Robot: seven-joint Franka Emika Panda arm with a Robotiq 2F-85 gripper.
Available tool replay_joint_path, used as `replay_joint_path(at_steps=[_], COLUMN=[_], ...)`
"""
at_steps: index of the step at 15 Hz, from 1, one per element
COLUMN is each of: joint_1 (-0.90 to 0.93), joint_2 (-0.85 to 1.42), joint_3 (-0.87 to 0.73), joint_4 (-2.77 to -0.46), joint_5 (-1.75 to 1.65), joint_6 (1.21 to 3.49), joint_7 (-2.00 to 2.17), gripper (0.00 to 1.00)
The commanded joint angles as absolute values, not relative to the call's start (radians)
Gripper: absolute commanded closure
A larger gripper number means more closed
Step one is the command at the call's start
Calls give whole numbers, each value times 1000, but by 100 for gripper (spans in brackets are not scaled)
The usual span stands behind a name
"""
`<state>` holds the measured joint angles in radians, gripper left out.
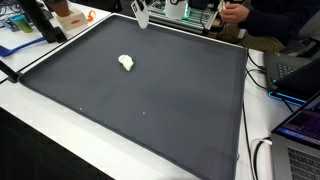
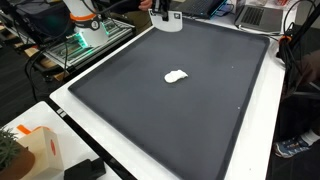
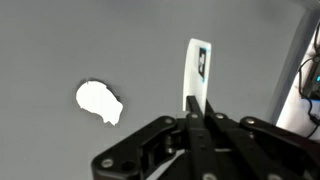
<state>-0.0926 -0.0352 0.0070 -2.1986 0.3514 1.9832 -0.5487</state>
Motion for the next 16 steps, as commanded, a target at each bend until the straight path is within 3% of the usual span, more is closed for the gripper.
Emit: replay_joint_path(at_steps=[1,5,6,7,9,16], joint_1=[-82,-72,-85,-88,-101,-75], joint_2=[-159,-149,-107,-80,-46,-126], joint_3=[-38,-81,-103,-113,-133,-91], joint_4=[-2334,-2298,-2262,-2233,-2196,-2319], joint_5=[347,375,356,350,337,338], joint_6=[1895,1595,1531,1471,1429,1954], joint_7=[-591,-708,-759,-785,-827,-740], gripper=[99,99,71,71,57,4])
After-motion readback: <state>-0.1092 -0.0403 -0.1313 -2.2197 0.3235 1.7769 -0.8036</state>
